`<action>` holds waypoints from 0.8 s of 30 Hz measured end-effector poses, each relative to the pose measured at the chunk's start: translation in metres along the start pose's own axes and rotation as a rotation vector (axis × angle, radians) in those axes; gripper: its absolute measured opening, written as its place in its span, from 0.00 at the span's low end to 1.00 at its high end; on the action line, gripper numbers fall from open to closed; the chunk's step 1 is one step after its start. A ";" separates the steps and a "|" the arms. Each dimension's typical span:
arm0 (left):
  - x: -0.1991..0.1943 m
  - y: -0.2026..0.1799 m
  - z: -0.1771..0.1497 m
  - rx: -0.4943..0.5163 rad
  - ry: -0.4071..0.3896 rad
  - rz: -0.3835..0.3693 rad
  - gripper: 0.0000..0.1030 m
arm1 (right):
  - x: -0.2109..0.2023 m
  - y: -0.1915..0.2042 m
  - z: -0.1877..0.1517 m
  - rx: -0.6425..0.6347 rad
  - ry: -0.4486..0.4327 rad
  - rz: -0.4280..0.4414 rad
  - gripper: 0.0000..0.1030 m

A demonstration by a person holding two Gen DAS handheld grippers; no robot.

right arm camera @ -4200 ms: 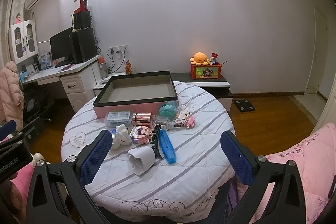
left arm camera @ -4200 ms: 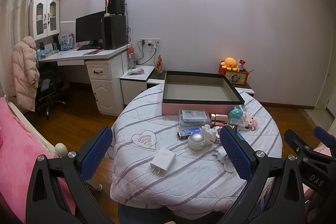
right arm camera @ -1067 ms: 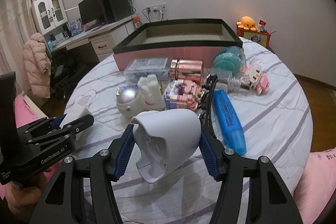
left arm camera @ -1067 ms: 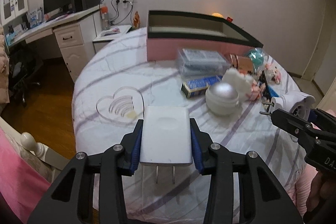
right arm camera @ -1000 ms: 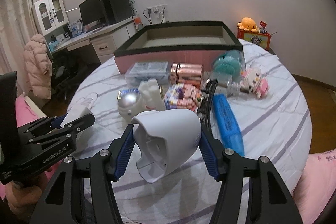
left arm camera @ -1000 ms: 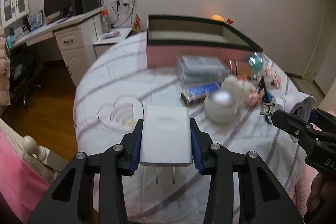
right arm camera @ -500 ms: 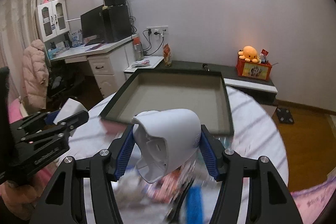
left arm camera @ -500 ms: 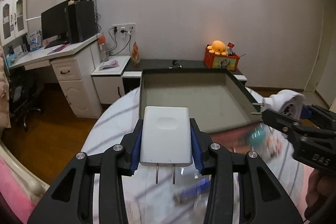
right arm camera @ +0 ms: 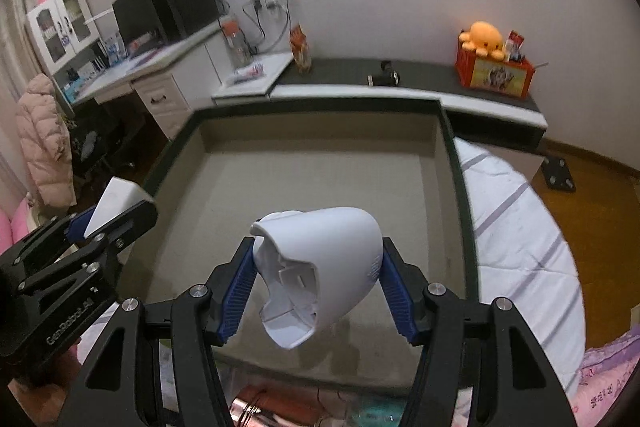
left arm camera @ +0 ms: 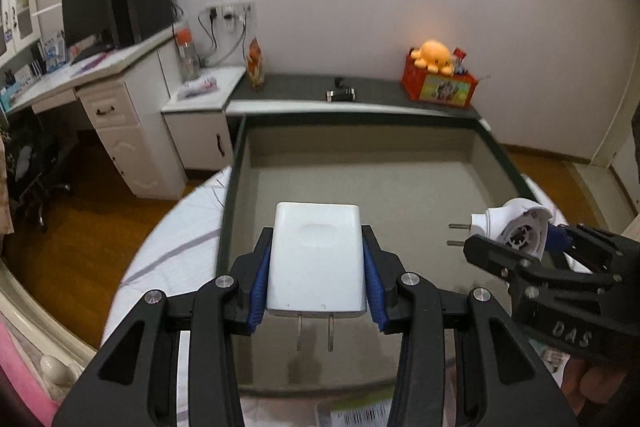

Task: Organize rigid objects
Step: 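Carry the charger with the left tool while the right tool carries the lamp into the tray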

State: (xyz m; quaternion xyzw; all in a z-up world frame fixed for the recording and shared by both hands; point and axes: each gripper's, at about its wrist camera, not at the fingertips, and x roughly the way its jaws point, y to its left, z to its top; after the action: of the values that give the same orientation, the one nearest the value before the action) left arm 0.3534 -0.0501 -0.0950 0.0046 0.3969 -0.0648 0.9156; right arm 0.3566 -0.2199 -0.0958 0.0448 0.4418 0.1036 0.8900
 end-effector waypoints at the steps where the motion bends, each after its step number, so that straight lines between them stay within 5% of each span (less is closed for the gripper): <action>1: 0.007 -0.001 0.000 -0.002 0.019 -0.002 0.40 | 0.005 -0.001 0.000 0.003 0.015 0.000 0.59; 4: 0.019 -0.003 -0.002 0.007 0.053 0.008 0.43 | 0.017 -0.002 -0.003 0.009 0.058 -0.005 0.60; 7: 0.014 0.000 -0.002 0.011 0.035 0.065 0.76 | 0.021 -0.004 -0.005 0.012 0.079 0.007 0.68; 13: -0.024 0.015 -0.010 -0.028 -0.052 0.085 0.98 | 0.010 -0.007 -0.009 0.031 0.053 0.008 0.88; 15: -0.042 0.019 -0.016 -0.037 -0.095 0.091 0.99 | 0.000 -0.007 -0.012 0.039 0.015 0.002 0.99; 24: -0.137 0.026 -0.047 -0.059 -0.244 0.113 1.00 | -0.076 0.010 -0.038 0.057 -0.165 -0.047 1.00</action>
State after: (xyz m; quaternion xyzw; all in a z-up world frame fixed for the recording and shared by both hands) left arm 0.2298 -0.0054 -0.0281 -0.0080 0.2835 -0.0012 0.9589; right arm 0.2807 -0.2276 -0.0581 0.0680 0.3705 0.0658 0.9240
